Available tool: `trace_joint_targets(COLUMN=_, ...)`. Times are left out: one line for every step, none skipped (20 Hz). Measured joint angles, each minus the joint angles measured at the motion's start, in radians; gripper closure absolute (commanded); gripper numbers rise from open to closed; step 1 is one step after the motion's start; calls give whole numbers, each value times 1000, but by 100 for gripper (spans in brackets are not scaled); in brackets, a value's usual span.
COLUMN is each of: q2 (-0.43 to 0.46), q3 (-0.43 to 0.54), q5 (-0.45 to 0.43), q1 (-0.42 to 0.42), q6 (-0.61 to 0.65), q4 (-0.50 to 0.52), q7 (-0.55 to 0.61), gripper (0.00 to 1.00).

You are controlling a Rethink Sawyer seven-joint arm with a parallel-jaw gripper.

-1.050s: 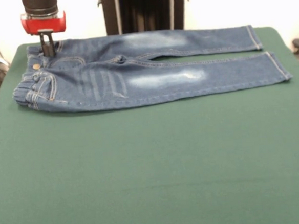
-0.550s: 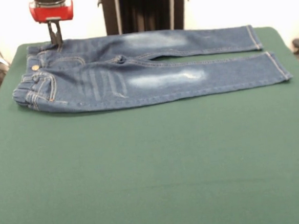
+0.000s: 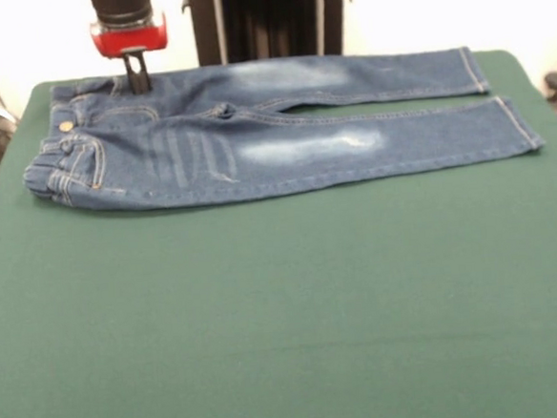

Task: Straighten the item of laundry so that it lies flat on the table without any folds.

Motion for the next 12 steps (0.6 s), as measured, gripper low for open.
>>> trace_joint_targets(q2=0, q3=-5, q5=0, q1=3, q6=-5, q4=-1, q7=0, gripper=100)
trace_joint_targets(q2=-2, q3=-11, q5=0, q1=7, q6=-11, q4=0, q7=0, gripper=100)
trace_joint_targets(q2=-2, q3=-14, q5=0, q1=9, q6=-15, q4=0, q7=0, gripper=100)
trace_joint_targets(q2=-1, q3=-17, q5=0, q1=13, q6=-20, q4=0, q7=0, gripper=100)
trace_joint_targets(q2=-1, q3=-19, q5=0, q1=12, q6=-22, q4=0, q7=0, gripper=100)
trace_joint_targets(q2=-1, q3=-18, q5=0, q1=11, q6=-22, q4=0, q7=0, gripper=100)
trace_joint_targets(q2=-1, q3=-18, q5=0, q1=11, q6=-23, q4=1, q7=0, gripper=100)
trace_joint_targets(q2=-1, q3=-18, q5=3, q1=8, q6=-23, q4=1, q7=0, gripper=100)
trace_joint_targets(q2=-1, q3=-18, q5=4, q1=8, q6=-23, q4=1, q7=0, gripper=100)
trace_joint_targets(q2=-1, q3=-17, q5=6, q1=6, q6=-23, q4=2, q7=0, gripper=100)
trace_joint_targets(q2=-1, q3=-15, q5=8, q1=3, q6=-23, q4=2, q7=0, gripper=100)
trace_joint_targets(q2=-1, q3=-14, q5=8, q1=1, q6=-23, q4=3, q7=0, gripper=100)
